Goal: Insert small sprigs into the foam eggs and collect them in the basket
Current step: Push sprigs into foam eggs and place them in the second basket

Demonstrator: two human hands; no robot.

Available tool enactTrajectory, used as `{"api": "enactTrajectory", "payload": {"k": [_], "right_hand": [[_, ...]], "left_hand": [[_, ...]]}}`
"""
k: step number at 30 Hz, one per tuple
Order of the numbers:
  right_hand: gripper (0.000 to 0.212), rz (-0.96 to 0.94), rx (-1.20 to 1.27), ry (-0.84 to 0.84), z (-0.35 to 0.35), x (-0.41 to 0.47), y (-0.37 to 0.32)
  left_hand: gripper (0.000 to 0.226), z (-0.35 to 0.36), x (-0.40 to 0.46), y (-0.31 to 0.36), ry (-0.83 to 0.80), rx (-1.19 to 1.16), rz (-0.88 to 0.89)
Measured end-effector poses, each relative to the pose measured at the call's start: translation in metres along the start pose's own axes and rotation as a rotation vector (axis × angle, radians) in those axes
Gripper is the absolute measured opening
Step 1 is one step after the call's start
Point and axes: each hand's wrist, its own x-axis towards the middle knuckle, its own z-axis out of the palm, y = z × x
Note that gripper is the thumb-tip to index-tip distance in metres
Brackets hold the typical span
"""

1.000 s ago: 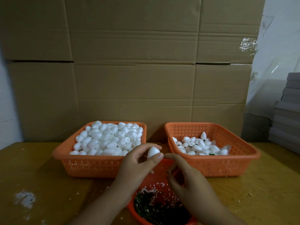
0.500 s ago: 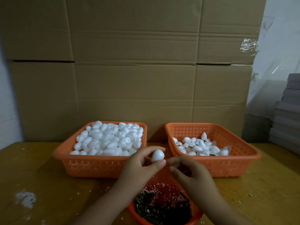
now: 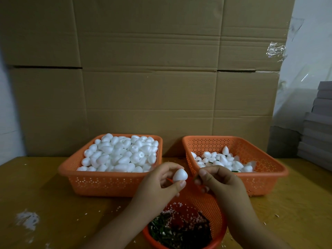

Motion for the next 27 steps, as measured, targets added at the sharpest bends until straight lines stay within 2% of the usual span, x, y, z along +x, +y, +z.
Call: {"api": "enactTrajectory", "payload": {"k": [9,15,19,27], "right_hand": [[0.018,0.026,0.056,0.037,0.0017,-0.0007,-0.0013],[0.013,0.047,0.089,0.059,0.0009,-0.0006,-0.0012],[0.017,0.020,0.045,0.040,0.0024,-0.0017,-0.0026],[0.006,-0.039,-0.057,0.018,0.0044,-0.0033,-0.0009]], "left_hand": [[0.034,-0.0012,-0.0015,0.0020,-0.053,0.018,0.034],[0.036,-0.0007,-0.0012,0.0021,-0.074,0.030,0.035],[0.036,-0.0007,-0.0016,0.0027,-0.104,0.042,0.050],[0.040,-0.0006,-0.0024,0.0049,-0.133,0.024,0.052]]}}
